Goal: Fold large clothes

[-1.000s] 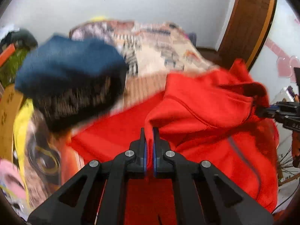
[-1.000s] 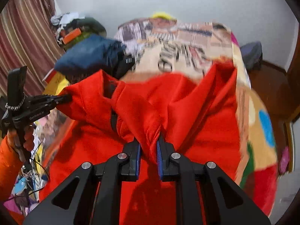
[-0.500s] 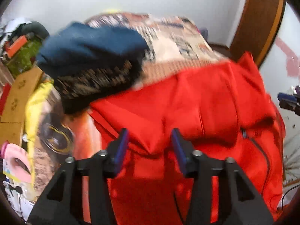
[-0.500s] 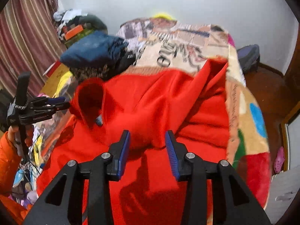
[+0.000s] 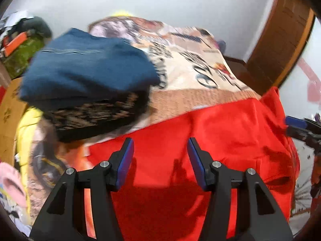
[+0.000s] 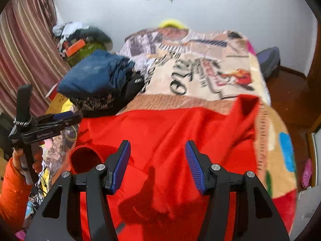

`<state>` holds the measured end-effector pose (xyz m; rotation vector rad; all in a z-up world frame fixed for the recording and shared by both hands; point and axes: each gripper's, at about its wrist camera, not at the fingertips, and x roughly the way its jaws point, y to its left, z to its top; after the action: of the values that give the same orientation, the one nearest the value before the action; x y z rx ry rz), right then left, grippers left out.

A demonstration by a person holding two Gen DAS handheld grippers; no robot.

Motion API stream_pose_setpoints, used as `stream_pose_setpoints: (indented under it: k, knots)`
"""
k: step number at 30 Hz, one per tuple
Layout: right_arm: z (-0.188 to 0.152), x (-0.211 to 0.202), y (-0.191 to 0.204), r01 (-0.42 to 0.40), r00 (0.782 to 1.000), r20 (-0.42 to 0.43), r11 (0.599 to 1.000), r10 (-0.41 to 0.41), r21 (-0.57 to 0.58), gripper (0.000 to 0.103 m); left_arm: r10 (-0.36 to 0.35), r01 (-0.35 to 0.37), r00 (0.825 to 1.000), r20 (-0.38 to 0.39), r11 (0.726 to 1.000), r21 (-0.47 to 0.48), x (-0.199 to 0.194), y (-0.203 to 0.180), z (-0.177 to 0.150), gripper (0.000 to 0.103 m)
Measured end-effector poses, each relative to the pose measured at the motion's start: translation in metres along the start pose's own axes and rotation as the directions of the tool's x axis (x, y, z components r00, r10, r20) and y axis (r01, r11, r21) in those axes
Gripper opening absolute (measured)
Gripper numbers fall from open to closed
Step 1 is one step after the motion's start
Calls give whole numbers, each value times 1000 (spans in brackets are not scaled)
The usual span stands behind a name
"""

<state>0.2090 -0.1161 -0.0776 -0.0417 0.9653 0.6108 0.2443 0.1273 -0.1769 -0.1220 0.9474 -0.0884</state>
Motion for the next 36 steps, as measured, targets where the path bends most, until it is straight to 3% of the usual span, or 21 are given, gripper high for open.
stream_pose_setpoints:
  k: [4, 6, 9, 11, 18, 22, 25, 28, 32, 36]
  knots:
    - [-9, 33, 6, 6, 995, -103, 999, -10, -41, 53, -81, 84, 993, -86, 996, 35, 30, -28, -9, 54]
    - [-18, 41, 7, 20, 989, -145, 997, -30, -69, 53, -83, 93, 989, -120, 993, 75, 39, -40, -21, 54]
    - [-40, 32, 9, 35, 992, -119, 989, -52, -140, 53, -50, 72, 987, -155, 987, 142, 44, -50, -47, 55]
    - [-51, 22, 10, 47, 992, -107, 985, -66, -168, 53, -43, 68, 987, -157, 985, 158, 41, -49, -64, 65]
    - [-64, 4, 16, 47, 990, -123, 980, -72, -195, 53, -79, 94, 986, -149, 991, 95, 14, -24, -85, 69]
    - [-50, 1, 18, 33, 991, -120, 982, -56, -184, 53, -11, 21, 995, -103, 995, 96, -5, -11, -75, 69]
    - [-31, -4, 17, 19, 997, -66, 987, -30, -161, 53, 13, -11, 999, -46, 999, 46, -17, 5, -60, 69]
    - [-12, 0, 14, 34, 999, -24, 991, -37, -129, 53, 82, -82, 997, -2, 997, -5, -19, 23, -41, 69]
    - [15, 19, 1, 64, 998, 26, 997, -62, -52, 53, 137, -137, 991, -7, 988, -68, 2, 42, -24, 69]
    - [28, 42, -38, 166, 985, 25, 983, -168, 73, 53, 189, -196, 979, -73, 974, -116, 39, 59, -26, 69]
